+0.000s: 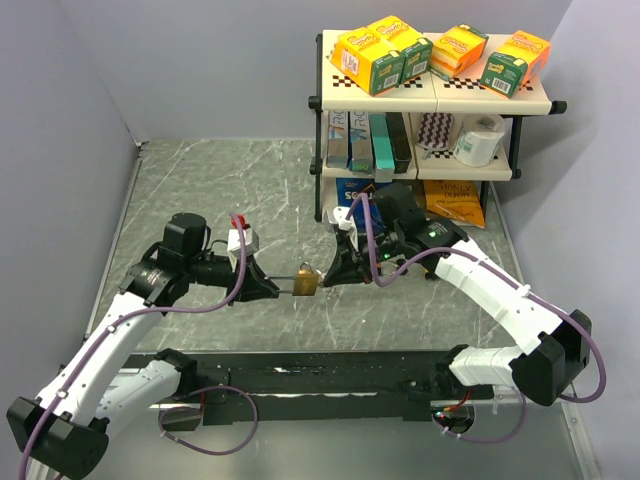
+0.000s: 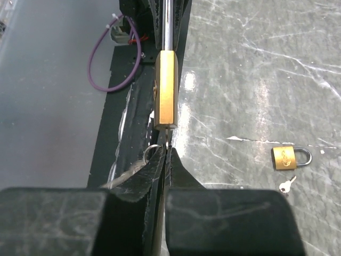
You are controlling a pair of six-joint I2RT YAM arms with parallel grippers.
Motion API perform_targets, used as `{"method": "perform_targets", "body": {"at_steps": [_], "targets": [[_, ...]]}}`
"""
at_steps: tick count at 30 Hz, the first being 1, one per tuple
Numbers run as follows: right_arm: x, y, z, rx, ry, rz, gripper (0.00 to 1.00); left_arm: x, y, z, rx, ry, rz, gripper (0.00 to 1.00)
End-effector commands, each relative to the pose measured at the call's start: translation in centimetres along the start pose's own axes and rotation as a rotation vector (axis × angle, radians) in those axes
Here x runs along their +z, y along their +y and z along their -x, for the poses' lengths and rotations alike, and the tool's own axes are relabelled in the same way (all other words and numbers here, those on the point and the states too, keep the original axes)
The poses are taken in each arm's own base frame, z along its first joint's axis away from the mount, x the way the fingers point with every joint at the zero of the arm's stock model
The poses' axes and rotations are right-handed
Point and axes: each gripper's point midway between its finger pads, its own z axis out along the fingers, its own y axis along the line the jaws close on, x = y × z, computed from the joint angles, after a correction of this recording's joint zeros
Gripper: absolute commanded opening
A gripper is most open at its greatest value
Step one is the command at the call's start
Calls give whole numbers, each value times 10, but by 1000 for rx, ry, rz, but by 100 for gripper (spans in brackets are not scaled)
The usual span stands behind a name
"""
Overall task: Lock with the key
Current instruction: Lock the lock.
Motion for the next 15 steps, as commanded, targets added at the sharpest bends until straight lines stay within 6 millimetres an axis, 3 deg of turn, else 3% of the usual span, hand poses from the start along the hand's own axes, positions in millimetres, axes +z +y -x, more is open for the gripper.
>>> {"method": "perform_targets", "body": {"at_steps": [1,9,15], "targets": [[-6,0,7,-74,7,-18,0,-5,-12,23,121,-62,-37,1],[-25,-5,-18,-38,67,-68,0,-10,-6,17,111,-53,-7,1],[-44,-20,-34,-19,101,-138,0,-19,5,12,85,-57,31,1]]}}
